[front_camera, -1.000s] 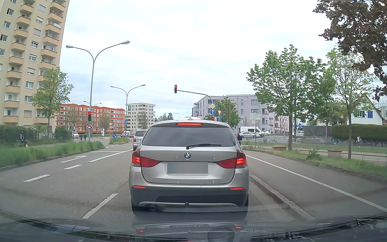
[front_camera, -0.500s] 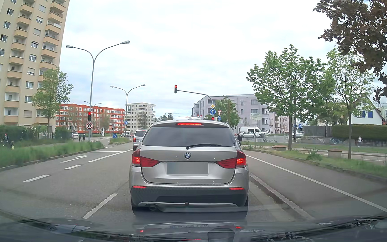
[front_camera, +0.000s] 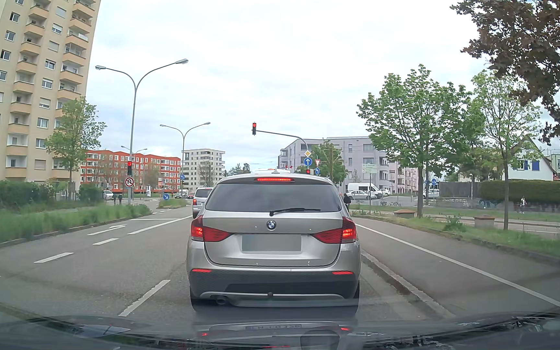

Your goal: Follow the waypoints while adhering to traffic rules and regulations

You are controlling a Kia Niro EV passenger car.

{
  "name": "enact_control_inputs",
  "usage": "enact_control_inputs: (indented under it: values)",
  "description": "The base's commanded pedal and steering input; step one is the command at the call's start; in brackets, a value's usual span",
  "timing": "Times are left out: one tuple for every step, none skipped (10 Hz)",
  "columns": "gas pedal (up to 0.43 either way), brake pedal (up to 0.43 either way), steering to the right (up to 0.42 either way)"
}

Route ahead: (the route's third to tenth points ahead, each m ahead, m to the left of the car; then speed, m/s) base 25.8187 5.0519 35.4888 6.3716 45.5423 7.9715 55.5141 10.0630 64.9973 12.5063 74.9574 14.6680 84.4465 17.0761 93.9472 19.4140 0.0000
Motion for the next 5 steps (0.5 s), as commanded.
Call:
enact_control_inputs:
  values:
    - [0.000, 0.244, -0.010]
    - [0.000, 0.250, -0.009]
    - [0.000, 0.250, -0.010]
    - [0.000, 0.250, -0.009]
    - [0.000, 0.250, -0.009]
